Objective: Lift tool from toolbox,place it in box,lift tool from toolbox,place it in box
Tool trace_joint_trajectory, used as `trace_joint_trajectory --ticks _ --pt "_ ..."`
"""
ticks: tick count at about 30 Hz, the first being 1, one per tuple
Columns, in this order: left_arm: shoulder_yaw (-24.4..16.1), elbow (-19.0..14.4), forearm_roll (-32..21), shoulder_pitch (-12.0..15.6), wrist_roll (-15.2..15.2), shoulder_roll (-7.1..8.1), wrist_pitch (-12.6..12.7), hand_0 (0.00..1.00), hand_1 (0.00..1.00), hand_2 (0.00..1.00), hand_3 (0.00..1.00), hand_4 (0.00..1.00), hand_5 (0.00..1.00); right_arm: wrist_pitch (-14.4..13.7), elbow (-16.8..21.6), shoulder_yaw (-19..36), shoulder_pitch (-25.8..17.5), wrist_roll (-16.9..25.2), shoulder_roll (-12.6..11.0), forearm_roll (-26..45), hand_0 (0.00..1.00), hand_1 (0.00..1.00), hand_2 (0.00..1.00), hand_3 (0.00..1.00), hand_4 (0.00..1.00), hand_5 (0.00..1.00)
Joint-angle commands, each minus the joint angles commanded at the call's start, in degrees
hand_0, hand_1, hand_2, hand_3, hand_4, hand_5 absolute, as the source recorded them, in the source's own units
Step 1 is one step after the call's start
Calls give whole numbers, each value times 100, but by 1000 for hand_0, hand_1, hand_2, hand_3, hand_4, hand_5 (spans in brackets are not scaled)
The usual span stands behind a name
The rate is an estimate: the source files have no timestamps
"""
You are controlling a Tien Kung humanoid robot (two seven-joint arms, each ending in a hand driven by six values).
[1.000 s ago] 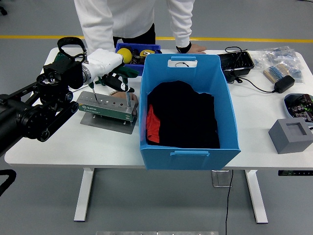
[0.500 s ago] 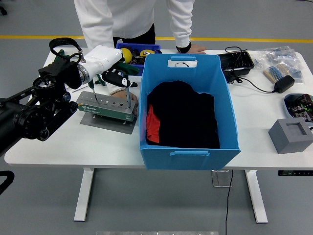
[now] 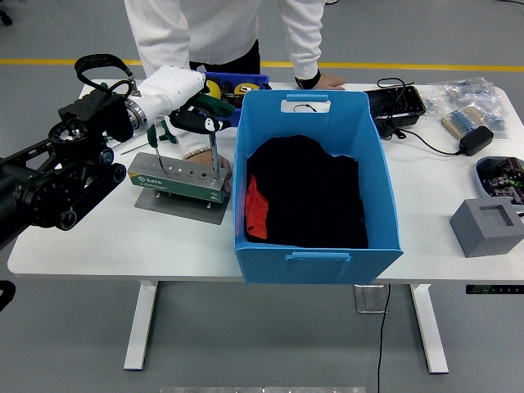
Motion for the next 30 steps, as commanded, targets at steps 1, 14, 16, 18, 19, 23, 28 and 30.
trace_joint_trajectory --ticks 1,14,16,18,19,23,28,30 --pt "19 -21 -8 -24 9 24 -15 118 2 32 32 721 639 -3 0 4 -2 0 3 0 710 711 773 588 822 693" --pt "327 -358 -169 -523 95 439 -252 118 2 31 34 694 603 -5 -4 41 -47 -12 13 -42 709 712 773 587 822 694" --pt "356 -430 -187 -590 88 485 -262 118 2 31 34 694 603 -9 -5 74 -61 -23 19 -80 709 712 773 587 822 694" --pt "361 -503 -202 -640 87 515 -271 119 2 31 34 693 600 -14 -7 127 -74 -38 27 -140 709 711 773 587 822 693" --pt "357 -545 -209 -661 88 529 -276 119 2 31 34 693 600 -17 -8 150 -80 -45 30 -169 709 711 773 587 822 693" --pt "338 -746 -229 -734 111 579 -317 119 2 31 33 675 584 -21 -9 210 -98 -62 37 -245 708 711 773 587 822 693" --pt "226 -1097 -235 -829 151 616 -370 119 2 31 33 675 584 -20 -13 203 -122 -54 41 -248 708 711 773 587 822 693" --pt "167 -1192 -238 -843 160 607 -376 119 2 31 34 660 567 -21 -15 198 -128 -50 43 -239 709 711 773 587 822 692"
